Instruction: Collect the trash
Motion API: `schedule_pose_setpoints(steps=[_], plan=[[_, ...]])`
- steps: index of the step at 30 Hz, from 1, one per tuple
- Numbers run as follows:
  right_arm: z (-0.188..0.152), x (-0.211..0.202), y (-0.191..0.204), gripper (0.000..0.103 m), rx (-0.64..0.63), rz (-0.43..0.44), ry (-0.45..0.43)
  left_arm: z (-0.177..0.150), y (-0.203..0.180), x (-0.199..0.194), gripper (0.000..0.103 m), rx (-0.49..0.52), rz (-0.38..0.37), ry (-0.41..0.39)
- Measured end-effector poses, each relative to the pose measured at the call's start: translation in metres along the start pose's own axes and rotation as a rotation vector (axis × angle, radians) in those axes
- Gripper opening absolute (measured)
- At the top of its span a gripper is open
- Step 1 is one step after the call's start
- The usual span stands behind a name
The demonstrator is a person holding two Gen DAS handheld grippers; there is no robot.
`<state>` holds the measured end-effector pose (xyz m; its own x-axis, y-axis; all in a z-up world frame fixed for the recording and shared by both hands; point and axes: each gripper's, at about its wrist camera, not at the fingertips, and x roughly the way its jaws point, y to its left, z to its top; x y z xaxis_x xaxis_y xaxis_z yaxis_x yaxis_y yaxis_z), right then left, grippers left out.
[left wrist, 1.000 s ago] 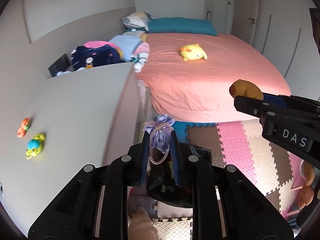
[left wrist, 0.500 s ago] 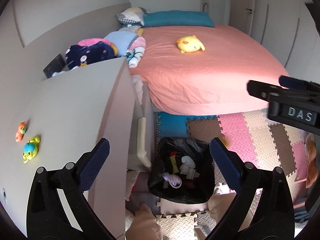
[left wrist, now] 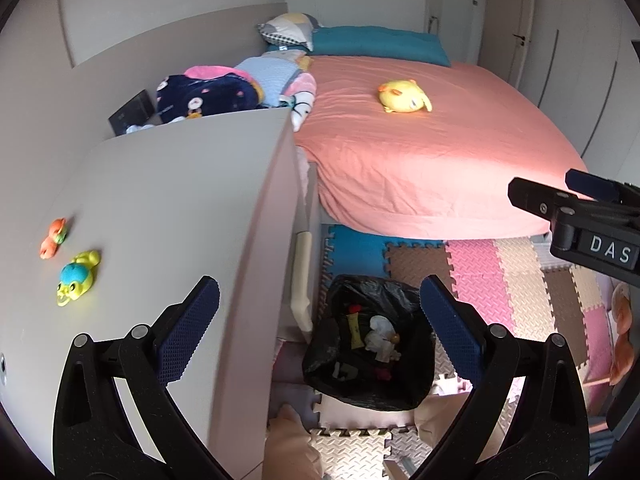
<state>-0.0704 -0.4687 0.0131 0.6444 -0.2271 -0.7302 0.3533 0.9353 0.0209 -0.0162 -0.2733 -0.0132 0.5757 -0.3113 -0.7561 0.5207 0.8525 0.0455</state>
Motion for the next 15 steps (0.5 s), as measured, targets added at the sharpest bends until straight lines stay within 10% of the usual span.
schedule_pose_setpoints(steps=[15], plan=[[0.009,0.010,0.072,0.089,-0.086,0.082,-0.002,-0.010,0.074,-0.009,0.097,-0.116,0.085,-0.006]])
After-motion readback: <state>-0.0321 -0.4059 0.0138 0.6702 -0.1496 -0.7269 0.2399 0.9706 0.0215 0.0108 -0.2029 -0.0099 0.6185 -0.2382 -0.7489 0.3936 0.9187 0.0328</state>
